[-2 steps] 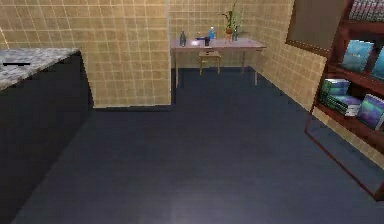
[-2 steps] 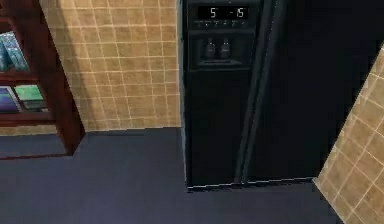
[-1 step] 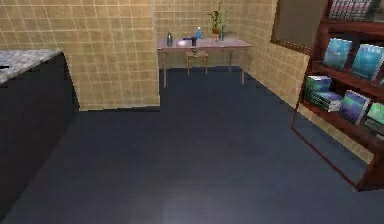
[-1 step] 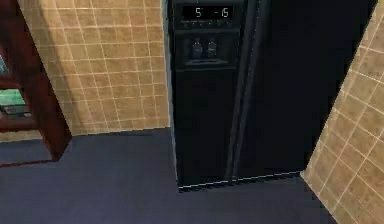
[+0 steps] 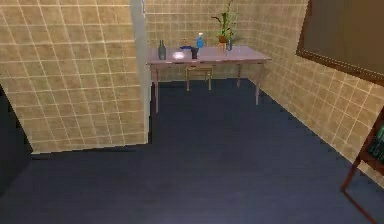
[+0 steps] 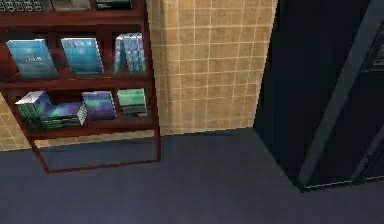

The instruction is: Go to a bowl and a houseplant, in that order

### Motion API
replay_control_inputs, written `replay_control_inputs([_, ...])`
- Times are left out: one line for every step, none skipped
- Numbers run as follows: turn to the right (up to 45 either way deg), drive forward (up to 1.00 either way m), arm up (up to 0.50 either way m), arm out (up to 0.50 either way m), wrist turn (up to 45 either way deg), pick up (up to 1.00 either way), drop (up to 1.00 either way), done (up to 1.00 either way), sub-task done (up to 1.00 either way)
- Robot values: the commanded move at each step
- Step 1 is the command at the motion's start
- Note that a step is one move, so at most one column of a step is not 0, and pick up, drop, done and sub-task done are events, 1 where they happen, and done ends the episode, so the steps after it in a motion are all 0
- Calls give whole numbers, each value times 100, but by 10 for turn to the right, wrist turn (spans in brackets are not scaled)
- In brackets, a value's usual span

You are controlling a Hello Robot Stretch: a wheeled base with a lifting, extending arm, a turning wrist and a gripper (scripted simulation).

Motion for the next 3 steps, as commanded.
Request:
replay_control_inputs([0, 100, 0, 0, 0, 0, 0, 0, 0])
replay_control_inputs([0, 90, 0, 0, 0, 0, 0, 0, 0])
replay_control_inputs([-90, 0, 0, 0, 0, 0, 0, 0, 0])
